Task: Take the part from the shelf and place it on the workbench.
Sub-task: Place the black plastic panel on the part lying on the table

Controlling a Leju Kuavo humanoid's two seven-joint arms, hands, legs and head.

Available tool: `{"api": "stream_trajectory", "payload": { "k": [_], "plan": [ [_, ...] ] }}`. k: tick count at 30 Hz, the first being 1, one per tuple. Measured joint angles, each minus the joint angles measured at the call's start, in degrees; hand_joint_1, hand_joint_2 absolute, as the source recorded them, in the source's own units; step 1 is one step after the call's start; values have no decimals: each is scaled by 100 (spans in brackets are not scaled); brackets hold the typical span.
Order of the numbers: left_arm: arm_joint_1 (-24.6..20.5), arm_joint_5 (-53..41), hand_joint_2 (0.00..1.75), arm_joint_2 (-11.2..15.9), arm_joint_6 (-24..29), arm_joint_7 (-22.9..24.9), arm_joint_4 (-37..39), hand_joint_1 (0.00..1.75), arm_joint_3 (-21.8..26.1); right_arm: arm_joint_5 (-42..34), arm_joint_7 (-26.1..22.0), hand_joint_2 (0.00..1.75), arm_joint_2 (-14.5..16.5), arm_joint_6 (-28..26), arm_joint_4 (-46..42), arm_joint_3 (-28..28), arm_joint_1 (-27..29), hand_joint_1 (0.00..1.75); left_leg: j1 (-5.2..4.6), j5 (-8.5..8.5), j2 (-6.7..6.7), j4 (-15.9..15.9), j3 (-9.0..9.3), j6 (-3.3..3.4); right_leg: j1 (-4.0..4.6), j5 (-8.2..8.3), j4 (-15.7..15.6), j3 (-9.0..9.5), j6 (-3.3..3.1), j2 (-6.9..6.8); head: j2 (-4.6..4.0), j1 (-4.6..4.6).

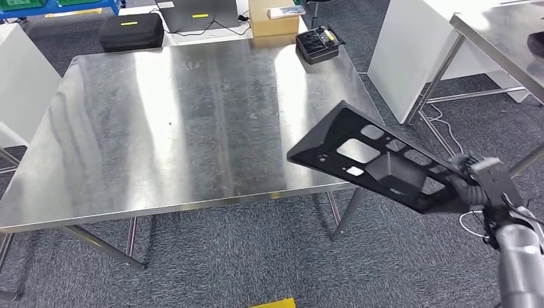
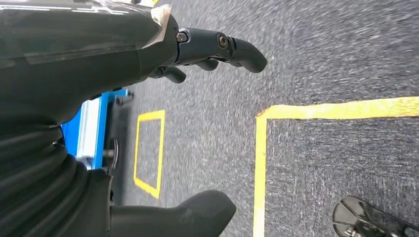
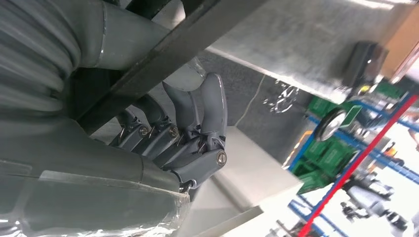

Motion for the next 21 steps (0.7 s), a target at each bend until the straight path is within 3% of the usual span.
{"api": "stream_trajectory", "payload": {
  "k": [2,4,8,10,12,14,15,17,18,19,21],
  "plan": [
    [-6,22,175,-22,35,18,0,0,42,98,-2,175,40,-90,271,233,-345,175,-17,391,114,-733,336,71,14,-9,-1,24,-5,-56,0,1],
    [-20,35,175,-37,49,30,0,0,76,181,30,175,76,-158,543,431,-724,175,-58,606,227,-1300,596,143,58,-26,0,28,15,-111,0,7],
    [-25,66,175,-63,78,32,3,0,121,317,203,175,145,-206,1046,805,-1613,175,-91,677,156,-1475,638,237,109,-69,40,-16,106,-161,0,18],
    [-29,66,175,-70,88,25,4,0,132,304,301,175,178,-176,1223,932,-2047,175,-73,731,97,-1548,682,307,107,-262,442,-211,97,-51,0,25],
    [-29,47,175,-74,86,1,7,0,143,148,438,175,245,-48,1395,970,-2447,175,-71,741,18,-1555,686,335,86,-573,1239,-605,60,53,0,42],
    [-21,18,175,-79,57,-37,15,0,151,-1,773,175,399,55,1518,1015,-2960,175,-68,737,-46,-1542,681,335,74,-687,1735,-908,105,84,0,58],
    [-19,9,175,-79,40,-62,19,0,155,-3,1054,175,510,18,1557,1070,-3310,175,-66,730,-68,-1527,675,325,62,-595,1653,-904,165,90,0,65],
    [-19,5,175,-71,15,-105,24,0,162,97,1637,175,743,-176,1636,1233,-4120,175,-59,701,-117,-1465,643,280,-6,-224,923,-617,316,129,0,68],
    [-21,4,175,-64,8,-116,25,0,166,199,1900,175,851,-308,1697,1331,-4531,175,-60,679,-154,-1415,611,244,-32,-77,545,-444,358,179,0,68],
    [-19,3,175,-59,2,-116,25,0,167,317,2105,175,938,-430,1762,1430,-4888,175,-62,664,-195,-1374,579,209,-46,5,292,-324,356,218,0,65],
    [-6,1,175,-62,-5,-93,27,0,171,563,2383,175,1092,-632,1905,1642,-5426,175,-53,662,-276,-1336,537,151,-15,7,167,-243,260,237,0,61]
  ]
}}
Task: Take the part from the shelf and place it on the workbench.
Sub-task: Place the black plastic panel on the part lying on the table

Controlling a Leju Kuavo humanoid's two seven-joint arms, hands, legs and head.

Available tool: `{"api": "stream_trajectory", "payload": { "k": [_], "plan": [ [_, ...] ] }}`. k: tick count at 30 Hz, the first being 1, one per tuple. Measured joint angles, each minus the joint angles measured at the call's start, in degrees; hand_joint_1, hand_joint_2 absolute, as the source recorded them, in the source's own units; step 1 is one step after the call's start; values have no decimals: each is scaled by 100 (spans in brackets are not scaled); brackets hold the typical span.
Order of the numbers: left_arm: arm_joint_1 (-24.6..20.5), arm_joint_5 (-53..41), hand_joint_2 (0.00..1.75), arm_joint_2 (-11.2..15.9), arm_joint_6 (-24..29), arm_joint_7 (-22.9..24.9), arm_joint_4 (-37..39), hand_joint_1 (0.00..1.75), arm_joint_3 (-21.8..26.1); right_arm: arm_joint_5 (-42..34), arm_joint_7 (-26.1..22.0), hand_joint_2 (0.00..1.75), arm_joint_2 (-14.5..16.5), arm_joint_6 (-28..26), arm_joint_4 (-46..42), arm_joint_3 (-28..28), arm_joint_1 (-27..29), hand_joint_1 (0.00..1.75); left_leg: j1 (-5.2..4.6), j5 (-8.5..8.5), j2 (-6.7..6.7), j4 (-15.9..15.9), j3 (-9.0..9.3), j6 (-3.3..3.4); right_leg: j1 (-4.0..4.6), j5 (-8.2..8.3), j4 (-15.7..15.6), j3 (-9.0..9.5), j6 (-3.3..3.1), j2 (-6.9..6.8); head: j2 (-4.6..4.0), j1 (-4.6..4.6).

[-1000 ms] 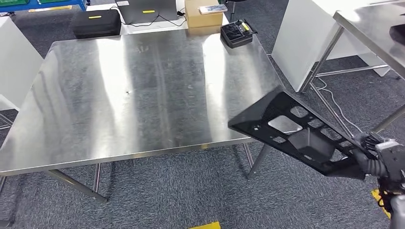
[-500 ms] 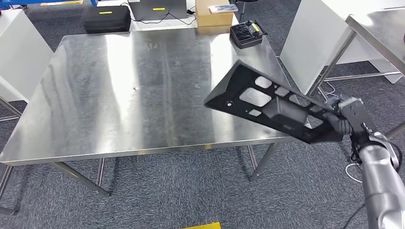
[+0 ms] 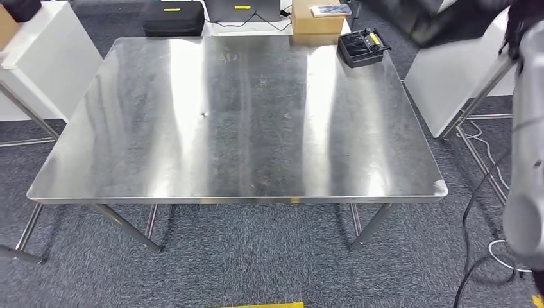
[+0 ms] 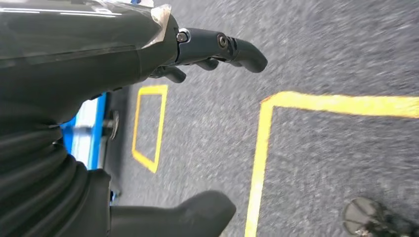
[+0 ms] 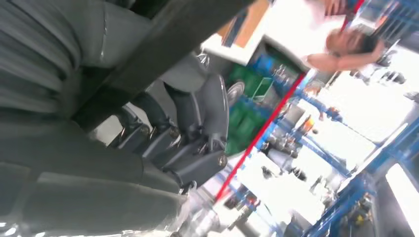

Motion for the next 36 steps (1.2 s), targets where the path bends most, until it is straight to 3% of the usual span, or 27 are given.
{"api": "stream_trajectory", "payload": {
  "k": [1,3,4,6,8,9,10,11,13,16,18,20,22,23,24,26,28,30,33,34,36],
  "plan": [
    [10,-2,175,-4,-1,14,0,0,3,84,65,175,66,-64,69,105,-183,175,13,1,-23,-1,-10,-22,-1,3,-4,5,-57,-32,0,-1],
    [17,-12,175,-18,0,33,1,0,8,160,51,175,171,-139,211,269,-407,175,34,-86,56,122,-73,-82,-10,10,-18,34,-155,-80,0,-15],
    [14,-17,175,-22,-1,34,1,0,10,174,2,175,202,-173,286,316,-460,175,44,-206,133,326,-167,-116,-15,9,-24,52,-202,-104,0,-28],
    [9,-29,175,-32,-5,34,3,0,14,179,-111,175,217,-228,446,368,-490,175,73,-542,266,1059,-513,-171,10,-9,-24,80,-265,-151,0,-47],
    [8,-36,175,-38,-8,34,7,0,18,186,-173,175,220,-248,595,409,-481,175,99,-688,301,1621,-817,-193,24,-21,-23,96,-280,-186,0,-47],
    [9,-36,175,-40,-8,34,8,0,20,189,-193,175,222,-249,650,424,-475,175,105,-602,306,1595,-824,-190,26,-25,-22,102,-283,-197,0,-49],
    [9,-36,175,-40,-8,33,8,0,21,190,-221,175,222,-252,695,431,-467,175,107,-427,316,1339,-713,-174,26,-29,-22,112,-286,-205,0,-49],
    [9,-36,175,-38,-8,32,8,0,21,191,-264,175,213,-257,734,433,-454,175,105,-217,348,922,-513,-146,27,-37,-23,126,-284,-213,0,-50],
    [3,-36,175,-31,-10,27,8,0,22,191,-400,175,162,-281,811,433,-398,175,71,11,416,240,-161,-97,63,-58,-28,144,-262,-235,0,-46],
    [0,-36,175,-22,-17,21,8,0,23,206,-549,175,71,-303,913,433,-221,175,22,4,397,41,-56,-38,107,-71,-72,169,-184,-284,0,-42],
    [1,-33,175,-23,-17,29,8,0,26,248,-587,175,9,-310,961,435,-85,175,32,44,360,-52,4,41,117,-131,0,137,-140,-280,0,-41],
    [-3,-22,175,-29,-10,49,8,0,28,288,-635,175,-63,-334,1030,438,52,175,51,89,320,-139,59,112,116,-360,484,-102,-163,-220,0,-37],
    [-5,-4,175,-40,2,74,8,0,31,314,-685,175,-117,-362,1121,440,237,175,49,93,267,-150,63,134,116,-637,1250,-512,-189,-166,0,-27],
    [-5,3,175,-48,7,82,8,0,33,326,-706,175,-136,-374,1162,443,349,175,49,91,235,-148,64,137,118,-695,1501,-669,-172,-152,0,-23],
    [-4,6,175,-55,10,87,8,0,34,339,-720,175,-147,-384,1194,447,452,175,48,90,204,-143,64,137,119,-657,1533,-723,-136,-142,0,-20],
    [-5,7,175,-60,13,89,8,0,37,351,-736,175,-159,-396,1233,461,584,175,47,81,142,-123,63,124,103,-341,935,-495,-38,-121,0,-15],
    [-5,7,175,-60,14,90,8,0,37,350,-745,175,-166,-403,1256,472,611,175,24,54,89,-76,40,83,83,-10,170,-146,-7,-61,0,-9],
    [-1,8,175,-61,16,91,8,0,39,348,-752,175,-171,-412,1275,476,623,175,0,34,48,-44,17,41,92,104,-97,-16,-70,-35,0,-10],
    [9,8,175,-52,26,94,9,0,48,349,-755,175,-148,-414,1300,481,640,175,6,-35,71,45,-29,-28,53,134,-113,5,-191,-89,0,-22],
    [9,8,175,-50,30,96,9,0,51,349,-756,175,-137,-414,1306,482,639,175,11,-136,123,202,-96,-66,31,138,-119,17,-233,-110,0,-40],
    [9,7,175,-53,40,97,10,0,57,357,-763,175,-127,-417,1322,483,652,175,39,-480,237,848,-391,-139,25,129,-122,33,-291,-142,0,-73]
  ]
}}
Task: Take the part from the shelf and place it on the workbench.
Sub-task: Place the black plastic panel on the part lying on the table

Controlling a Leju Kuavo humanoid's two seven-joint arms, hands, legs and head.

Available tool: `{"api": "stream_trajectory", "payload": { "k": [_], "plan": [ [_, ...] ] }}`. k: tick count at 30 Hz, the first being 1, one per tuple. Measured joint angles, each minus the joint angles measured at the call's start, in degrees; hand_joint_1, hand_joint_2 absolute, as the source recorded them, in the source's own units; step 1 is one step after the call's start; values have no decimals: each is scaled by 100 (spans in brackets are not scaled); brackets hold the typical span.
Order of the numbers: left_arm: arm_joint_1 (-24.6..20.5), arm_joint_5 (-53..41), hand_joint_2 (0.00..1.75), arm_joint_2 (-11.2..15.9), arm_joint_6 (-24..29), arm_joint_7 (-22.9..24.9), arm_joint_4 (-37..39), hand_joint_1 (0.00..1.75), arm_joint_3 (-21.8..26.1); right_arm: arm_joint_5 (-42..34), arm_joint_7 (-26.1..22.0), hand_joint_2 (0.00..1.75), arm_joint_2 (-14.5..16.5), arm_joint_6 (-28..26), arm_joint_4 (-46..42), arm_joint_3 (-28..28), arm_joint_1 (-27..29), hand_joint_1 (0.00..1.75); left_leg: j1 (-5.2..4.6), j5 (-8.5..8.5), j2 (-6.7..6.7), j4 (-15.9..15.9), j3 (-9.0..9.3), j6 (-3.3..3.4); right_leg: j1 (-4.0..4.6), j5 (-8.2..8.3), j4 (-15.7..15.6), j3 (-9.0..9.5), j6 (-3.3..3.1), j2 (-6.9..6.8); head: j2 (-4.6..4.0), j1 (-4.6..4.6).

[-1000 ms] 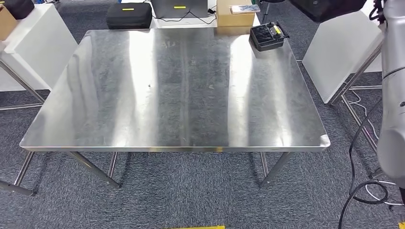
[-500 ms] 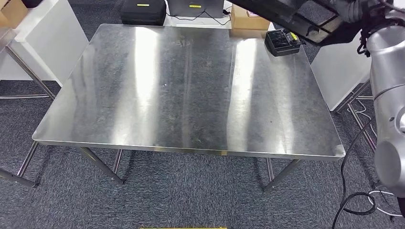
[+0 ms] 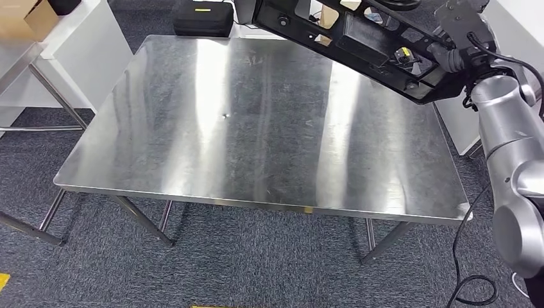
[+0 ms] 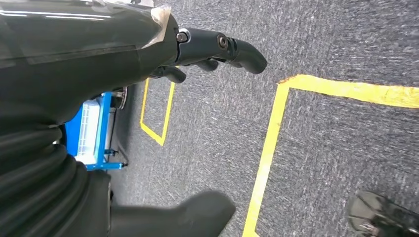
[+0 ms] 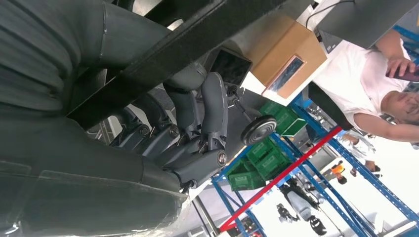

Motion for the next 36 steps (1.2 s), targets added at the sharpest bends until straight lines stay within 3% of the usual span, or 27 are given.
{"api": "stream_trajectory", "payload": {
  "k": [2,3,4,6,8,12,14,16,18,19,21,22,24,26,28,36],
  "plan": [
    [1,-10,175,-1,5,0,0,0,4,21,-37,175,1,-10,26,0,68,175,40,-246,45,656,-336,-41,6,-7,0,6,-13,-31,0,-4],
    [2,-21,175,0,4,0,0,0,5,34,-68,175,-2,-15,37,0,126,175,50,-229,55,747,-397,-49,7,-10,1,11,-15,-47,0,-5],
    [3,-33,175,2,1,0,0,0,6,48,-101,175,-10,-17,43,0,190,175,56,-107,68,607,-341,-47,7,-14,1,19,-16,-63,0,-4],
    [3,-58,175,7,-8,16,0,0,6,75,-174,175,-42,-17,48,1,303,175,54,263,141,-183,45,-10,8,-28,1,39,-2,-93,0,-6],
    [-1,-83,175,14,-19,65,0,0,6,98,-240,175,-91,-9,53,2,373,175,24,463,200,-798,361,42,42,-49,-3,49,36,-127,0,-4],
    [0,-106,175,9,-5,185,0,0,4,190,-292,175,-168,14,84,8,492,175,0,499,116,-956,454,165,88,-88,-10,63,154,-165,0,6],
    [-4,-109,175,-2,13,225,0,0,4,242,-314,175,-206,19,104,14,543,175,13,553,78,-1047,516,247,88,-261,314,-82,161,-94,0,12],
    [-7,-114,175,-9,23,249,0,0,4,287,-323,175,-259,8,140,15,624,175,6,562,32,-1062,524,281,73,-569,1041,-440,133,-32,0,18],
    [-4,-117,175,-16,22,262,2,0,4,334,-283,175,-303,-22,187,15,763,175,5,558,-30,-1058,525,286,72,-704,1546,-717,173,-8,0,27],
    [-3,-117,175,-20,21,265,3,0,5,349,-239,175,-317,-33,209,15,831,175,5,555,-59,-1052,526,283,70,-635,1484,-706,221,-1,0,33],
    [-3,-117,175,-22,20,268,6,0,6,328,-109,175,-330,-14,247,13,912,175,6,535,-105,-1016,523,255,40,-307,746,-375,325,4,0,40],
    [-4,-117,175,-21,21,269,7,0,8,293,-42,175,-332,5,266,4,930,175,-5,517,-123,-988,510,228,43,-165,369,-183,339,11,0,45],
    [-4,-117,175,-19,31,269,7,0,15,203,62,175,-333,38,303,-43,973,175,-32,484,-142,-935,485,215,38,-20,-32,22,283,23,0,40],
    [2,-116,175,-17,50,269,7,0,22,168,126,175,-334,23,333,-90,1051,175,-50,477,-143,-922,476,280,41,1,-47,31,219,25,0,31],
    [7,-113,175,-17,66,270,7,0,27,233,196,175,-337,-52,358,-102,1135,175,-51,479,-134,-936,486,325,52,3,-46,31,207,31,0,29],
    [7,-110,175,-18,79,222,7,0,32,1038,520,175,-421,-756,448,-53,1473,175,-40,498,-114,-984,514,281,81,-9,-40,29,179,40,0,30]
  ]
}}
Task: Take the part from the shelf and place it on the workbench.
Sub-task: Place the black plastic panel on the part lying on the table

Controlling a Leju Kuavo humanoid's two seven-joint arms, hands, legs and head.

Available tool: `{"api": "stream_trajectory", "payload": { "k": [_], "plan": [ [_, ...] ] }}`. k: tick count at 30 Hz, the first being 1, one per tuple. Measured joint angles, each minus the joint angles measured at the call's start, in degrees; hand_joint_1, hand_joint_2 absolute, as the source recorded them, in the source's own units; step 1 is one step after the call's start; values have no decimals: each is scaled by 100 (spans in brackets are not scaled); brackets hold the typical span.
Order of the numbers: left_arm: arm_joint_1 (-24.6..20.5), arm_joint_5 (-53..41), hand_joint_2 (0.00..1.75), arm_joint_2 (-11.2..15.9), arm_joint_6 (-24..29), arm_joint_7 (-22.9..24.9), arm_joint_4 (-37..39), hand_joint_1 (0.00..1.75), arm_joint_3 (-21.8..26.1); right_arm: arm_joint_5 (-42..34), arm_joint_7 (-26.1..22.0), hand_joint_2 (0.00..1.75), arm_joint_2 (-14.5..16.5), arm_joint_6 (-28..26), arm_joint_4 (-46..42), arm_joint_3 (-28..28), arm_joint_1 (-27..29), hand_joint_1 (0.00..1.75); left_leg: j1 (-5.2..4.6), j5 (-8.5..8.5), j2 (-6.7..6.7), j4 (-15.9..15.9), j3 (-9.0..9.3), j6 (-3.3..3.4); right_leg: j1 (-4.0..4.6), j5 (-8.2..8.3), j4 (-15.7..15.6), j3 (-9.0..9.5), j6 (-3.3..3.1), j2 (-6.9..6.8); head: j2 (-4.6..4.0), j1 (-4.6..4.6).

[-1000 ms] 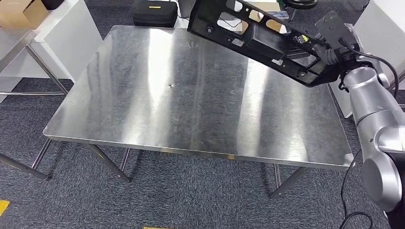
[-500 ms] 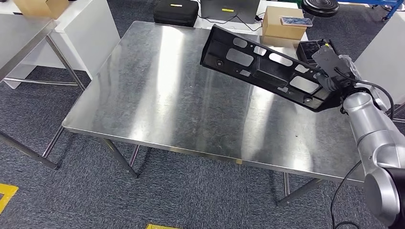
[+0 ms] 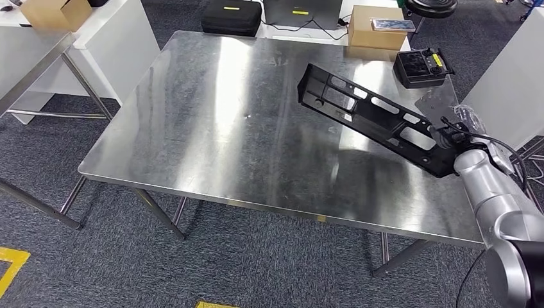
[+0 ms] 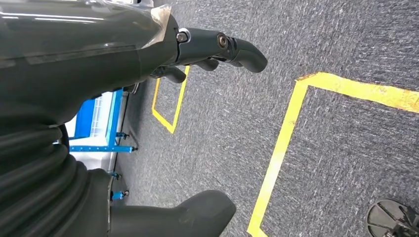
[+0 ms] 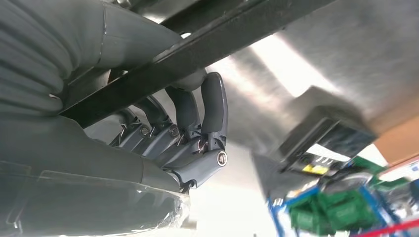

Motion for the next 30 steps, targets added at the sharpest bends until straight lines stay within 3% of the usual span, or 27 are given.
{"api": "stream_trajectory", "payload": {
  "k": [5,16,22,30],
  "plan": [
    [2,-70,175,3,-19,-64,0,0,-2,854,163,175,-180,-1047,12,213,161,175,-1,-9,-2,-6,1,-110,14,-10,3,-4,-16,-2,0,2],
    [1,-196,175,63,-89,-124,-1,0,-5,2369,915,175,-460,-2142,55,828,278,175,-80,-11,-3,-3,2,-106,14,-9,3,-3,-13,-3,0,3],
    [0,-233,175,91,-70,-128,-1,0,-7,3100,1279,175,-486,-2291,88,1242,198,175,-105,-8,-3,-3,1,-96,14,-8,3,4,-10,-2,0,2],
    [0,-234,175,97,-7,-133,0,0,-7,3307,1550,175,-328,-1946,175,1460,151,175,-113,-6,-3,-1,0,-88,12,-8,3,7,-10,-2,0,2]
  ]
}}
